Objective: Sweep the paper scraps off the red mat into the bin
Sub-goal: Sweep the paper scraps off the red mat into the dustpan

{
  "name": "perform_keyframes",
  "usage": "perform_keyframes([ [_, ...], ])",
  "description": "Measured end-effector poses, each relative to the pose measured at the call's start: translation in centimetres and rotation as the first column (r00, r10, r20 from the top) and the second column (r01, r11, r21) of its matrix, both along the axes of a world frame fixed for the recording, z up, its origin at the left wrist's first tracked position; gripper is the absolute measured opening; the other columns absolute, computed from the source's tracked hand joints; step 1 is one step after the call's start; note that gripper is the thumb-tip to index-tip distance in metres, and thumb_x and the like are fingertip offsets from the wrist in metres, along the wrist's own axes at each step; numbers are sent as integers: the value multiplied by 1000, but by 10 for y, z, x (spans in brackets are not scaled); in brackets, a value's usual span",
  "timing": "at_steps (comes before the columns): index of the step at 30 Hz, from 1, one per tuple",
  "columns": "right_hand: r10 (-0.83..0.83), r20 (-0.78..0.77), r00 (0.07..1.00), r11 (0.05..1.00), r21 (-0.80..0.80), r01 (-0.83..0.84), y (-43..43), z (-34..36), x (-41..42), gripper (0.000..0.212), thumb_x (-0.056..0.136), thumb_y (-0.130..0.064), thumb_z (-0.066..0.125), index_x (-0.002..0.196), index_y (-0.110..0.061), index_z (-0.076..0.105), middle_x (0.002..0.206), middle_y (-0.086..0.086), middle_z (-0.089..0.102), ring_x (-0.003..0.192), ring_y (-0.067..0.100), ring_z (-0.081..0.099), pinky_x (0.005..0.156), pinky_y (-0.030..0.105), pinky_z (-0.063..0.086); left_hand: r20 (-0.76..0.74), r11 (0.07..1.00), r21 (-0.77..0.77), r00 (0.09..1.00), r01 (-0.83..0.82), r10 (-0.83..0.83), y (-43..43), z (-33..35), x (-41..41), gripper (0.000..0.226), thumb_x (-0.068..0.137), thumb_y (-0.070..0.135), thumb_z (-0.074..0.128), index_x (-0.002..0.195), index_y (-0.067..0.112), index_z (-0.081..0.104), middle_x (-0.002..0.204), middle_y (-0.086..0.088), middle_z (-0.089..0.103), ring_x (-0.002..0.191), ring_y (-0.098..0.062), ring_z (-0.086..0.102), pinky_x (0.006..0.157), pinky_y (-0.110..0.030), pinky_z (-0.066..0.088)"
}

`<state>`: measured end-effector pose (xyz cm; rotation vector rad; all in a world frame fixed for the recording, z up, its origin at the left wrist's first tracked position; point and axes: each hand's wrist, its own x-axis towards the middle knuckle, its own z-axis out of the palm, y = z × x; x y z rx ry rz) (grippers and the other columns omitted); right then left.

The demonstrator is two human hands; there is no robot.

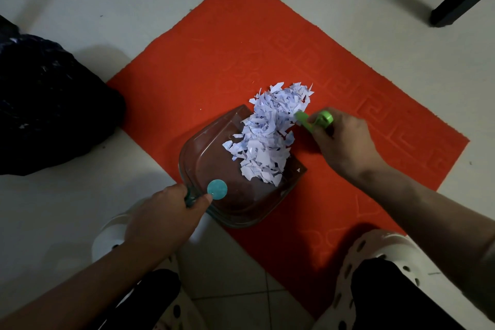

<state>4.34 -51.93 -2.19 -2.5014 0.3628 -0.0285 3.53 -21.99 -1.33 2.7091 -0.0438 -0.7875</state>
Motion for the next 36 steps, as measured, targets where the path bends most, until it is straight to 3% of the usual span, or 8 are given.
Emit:
perform_keyframes([
  [5,108,8,994,988,110,-108,26,5,-8,18,86,-17,55,95,-16,71,78,-2,66,57,7,51,58,8,37,0,1000,-9,1000,-6,6,2,-2,1,43,90,54,54,70,16,55,67,-5,65,61,-18,61,62,-34,50],
  [10,-50,94,994,991,132,38,9,21,0,49,75,-45,36,86,-9,67,71,3,64,60,18,54,59,30,40,16,1000,-13,1000,-5,5,3,-3,0,44,89,56,53,69,17,55,65,-3,63,60,-17,60,63,-36,51],
  [15,-62,38,997,995,81,59,4,12,-2,63,73,-56,30,89,-6,65,72,5,63,65,25,57,61,34,41,9,1000,-10,1000,9,-8,2,-1,0,44,90,56,52,71,17,55,66,-4,62,60,-17,60,63,-36,52],
  [18,39,16,999,985,166,-42,25,11,-11,52,76,-50,35,88,-11,68,69,-8,63,62,8,57,59,21,42,10,1000,-13,1000,-3,3,2,-2,0,45,89,56,53,70,16,55,66,-4,62,60,-18,60,63,-37,52],
  [22,31,28,999,986,161,-36,25,13,-11,22,82,-18,47,86,-12,68,63,-13,56,58,-3,53,54,9,36,22,1000,-20,1000,-3,3,2,-1,0,46,90,54,55,69,13,54,65,-6,60,60,-20,58,62,-36,48],
  [26,-107,85,991,987,133,95,2,18,0,22,83,-18,44,85,-14,66,71,2,63,60,14,54,59,27,40,33,1000,-23,999,0,0,1,0,0,45,90,53,55,67,14,52,63,-7,58,57,-19,56,57,-33,43],
  [30,-195,105,975,980,67,189,-17,14,15,20,89,-11,47,96,-9,66,81,6,62,68,20,53,58,28,34,41,1000,-26,999,-1,2,3,-1,0,46,90,54,54,66,14,51,61,-5,56,56,-19,56,58,-34,45],
  [36,-167,113,979,986,20,165,-25,3,42,25,95,-13,47,112,-13,66,101,10,68,86,26,60,75,33,43,35,1000,4,999,1,-1,3,-2,2,46,89,57,52,70,16,55,67,-3,62,61,-18,60,63,-36,51],
])
